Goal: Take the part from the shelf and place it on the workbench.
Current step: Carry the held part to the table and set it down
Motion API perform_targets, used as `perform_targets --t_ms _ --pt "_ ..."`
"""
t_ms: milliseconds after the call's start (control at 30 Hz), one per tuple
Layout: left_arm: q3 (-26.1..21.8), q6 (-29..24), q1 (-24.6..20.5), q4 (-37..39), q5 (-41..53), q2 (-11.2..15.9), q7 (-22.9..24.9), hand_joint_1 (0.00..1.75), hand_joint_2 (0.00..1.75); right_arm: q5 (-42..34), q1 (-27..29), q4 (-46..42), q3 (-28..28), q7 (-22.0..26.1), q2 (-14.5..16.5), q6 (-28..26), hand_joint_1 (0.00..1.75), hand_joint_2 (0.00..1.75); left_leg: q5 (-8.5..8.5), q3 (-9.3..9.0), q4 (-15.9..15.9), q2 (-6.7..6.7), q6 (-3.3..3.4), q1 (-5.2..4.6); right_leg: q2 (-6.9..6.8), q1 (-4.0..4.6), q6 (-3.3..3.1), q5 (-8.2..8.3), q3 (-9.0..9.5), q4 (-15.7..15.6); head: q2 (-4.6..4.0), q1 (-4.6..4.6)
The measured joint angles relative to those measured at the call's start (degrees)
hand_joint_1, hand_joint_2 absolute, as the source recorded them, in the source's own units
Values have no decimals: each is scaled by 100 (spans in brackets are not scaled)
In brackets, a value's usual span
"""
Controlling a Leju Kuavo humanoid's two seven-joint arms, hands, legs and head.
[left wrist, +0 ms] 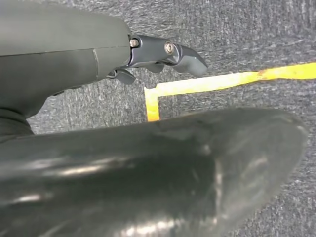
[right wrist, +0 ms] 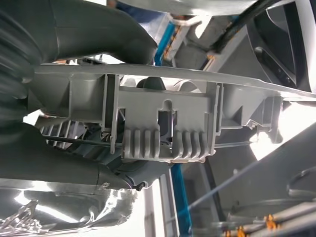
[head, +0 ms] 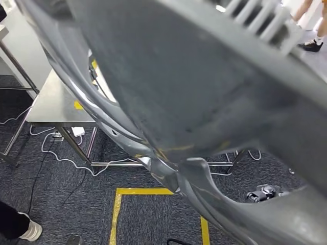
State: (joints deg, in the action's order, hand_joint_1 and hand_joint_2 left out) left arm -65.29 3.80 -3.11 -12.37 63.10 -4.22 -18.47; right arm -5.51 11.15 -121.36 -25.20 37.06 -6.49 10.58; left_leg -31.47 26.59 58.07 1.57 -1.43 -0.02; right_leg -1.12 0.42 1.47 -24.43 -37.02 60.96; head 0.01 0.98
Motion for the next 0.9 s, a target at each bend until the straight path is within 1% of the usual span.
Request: perform_targets --t_ms 33,67,100,133,167,200,233,267,300,333,367,433,500,567,600,633,667,700,733,767,800,833,900 --pt "0 -1 -10 0 0 3 -4 0 0 0 0 -2 -3 3 1 -1 175 175 27 3 56 2 -36 2 44 -16 -20 15 48 -31 1 -2" --pt "0 0 -23 0 0 5 -9 0 0 0 -2 -3 -9 4 1 -1 175 175 71 68 212 -15 -68 2 78 -36 -40 5 99 -73 0 -7" --pt "0 2 -35 0 1 4 -13 0 0 0 -5 -3 -14 7 2 -1 175 175 79 217 454 -39 -97 5 110 -57 -61 -9 157 -113 0 -14" --pt "0 3 -42 0 1 2 -15 0 0 0 -7 -4 -19 8 2 -1 175 175 27 437 775 -63 -123 9 139 -71 -81 -29 211 -150 0 -18" --pt "0 5 -42 0 2 -2 -18 0 0 0 -11 -4 -22 9 2 -1 175 175 -104 691 1105 -79 -143 13 170 -78 -100 -58 257 -175 -1 -24" --pt "-1 6 -34 0 2 -4 -19 0 0 2 -12 -4 -24 9 2 -3 175 175 -293 930 1364 -84 -157 16 208 -84 -111 -93 301 -191 -1 -24" --pt "-1 5 -25 0 3 -3 -21 0 0 7 -11 -4 -25 11 2 -12 175 175 -466 1115 1513 -87 -166 18 242 -87 -116 -132 347 -200 0 -25" --pt "-2 5 -17 0 3 -1 -24 0 0 12 -10 -4 -25 13 2 -20 175 175 -586 1227 1574 -89 -171 18 265 -91 -117 -163 383 -202 -1 -26" --pt "-2 5 -13 0 4 1 -25 0 0 17 -10 -4 -26 14 2 -29 175 175 -639 1283 1578 -90 -173 18 280 -93 -117 -184 408 -202 -1 -27" --pt "-2 5 -12 0 4 2 -27 0 0 20 -10 -4 -26 16 2 -36 175 175 -645 1299 1565 -90 -173 18 284 -94 -117 -195 423 -202 0 -29" --pt "-2 5 -12 0 4 3 -27 0 0 22 -10 -4 -26 16 2 -38 175 175 -641 1302 1557 -90 -173 18 285 -94 -117 -199 427 -202 1 -29" --pt "-4 7 -9 1 4 5 -44 0 0 69 -7 -4 -38 31 1 -99 175 175 26 1190 802 -87 -134 26 332 -84 -44 -390 588 -198 2 -43" --pt "-8 10 -8 1 4 8 -63 0 0 122 -3 -7 -57 52 0 -179 175 175 693 1041 21 -97 -49 36 371 -71 72 -567 809 -182 2 -46" --pt "-9 10 -12 1 4 5 -70 0 0 132 -7 -10 -68 62 -1 -225 175 175 692 929 -6 -115 50 46 321 -71 142 -620 899 -141 3 -18" --pt "-11 10 -16 1 4 8 -73 0 0 134 -11 -11 -71 67 -2 -244 175 175 672 860 -2 -115 98 49 279 -70 167 -701 865 -26 3 3" --pt "-14 9 -17 1 4 14 -75 0 0 135 -14 -12 -73 69 -2 -253 175 175 645 794 1 -117 135 52 236 -73 187 -822 744 224 3 13" --pt "-20 9 -19 0 4 21 -77 0 0 136 -12 -13 -75 70 -3 -260 175 175 598 739 2 -115 159 50 201 -73 203 -971 542 575 2 24" --pt "-28 9 -19 0 4 27 -77 0 0 136 -8 -13 -77 71 -4 -267 175 175 550 691 3 -113 171 49 187 -73 213 -1130 293 946 2 31" --pt "-37 8 -16 0 4 31 -77 0 0 137 -5 -13 -78 71 -5 -273 175 175 497 637 3 -113 175 47 180 -73 219 -1256 68 1229 2 36" --pt "-43 8 -12 0 4 31 -77 0 0 138 -2 -13 -79 72 -5 -278 175 175 438 570 4 -114 176 47 176 -72 217 -1305 -81 1333 2 41" --pt "-48 8 -7 0 4 32 -77 0 0 139 -2 -13 -79 72 -6 -281 175 175 374 487 4 -116 173 47 174 -72 209 -1239 -139 1241 2 45" --pt "-50 8 -5 0 4 32 -77 0 0 140 -2 -13 -79 73 -7 -282 175 175 304 392 4 -119 165 47 169 -71 194 -1045 -116 971 2 51" --pt "-57 9 -1 1 4 31 -77 0 0 140 -1 -13 -79 73 -8 -283 175 175 159 211 4 -123 128 43 131 -58 151 -415 -3 292 2 56"
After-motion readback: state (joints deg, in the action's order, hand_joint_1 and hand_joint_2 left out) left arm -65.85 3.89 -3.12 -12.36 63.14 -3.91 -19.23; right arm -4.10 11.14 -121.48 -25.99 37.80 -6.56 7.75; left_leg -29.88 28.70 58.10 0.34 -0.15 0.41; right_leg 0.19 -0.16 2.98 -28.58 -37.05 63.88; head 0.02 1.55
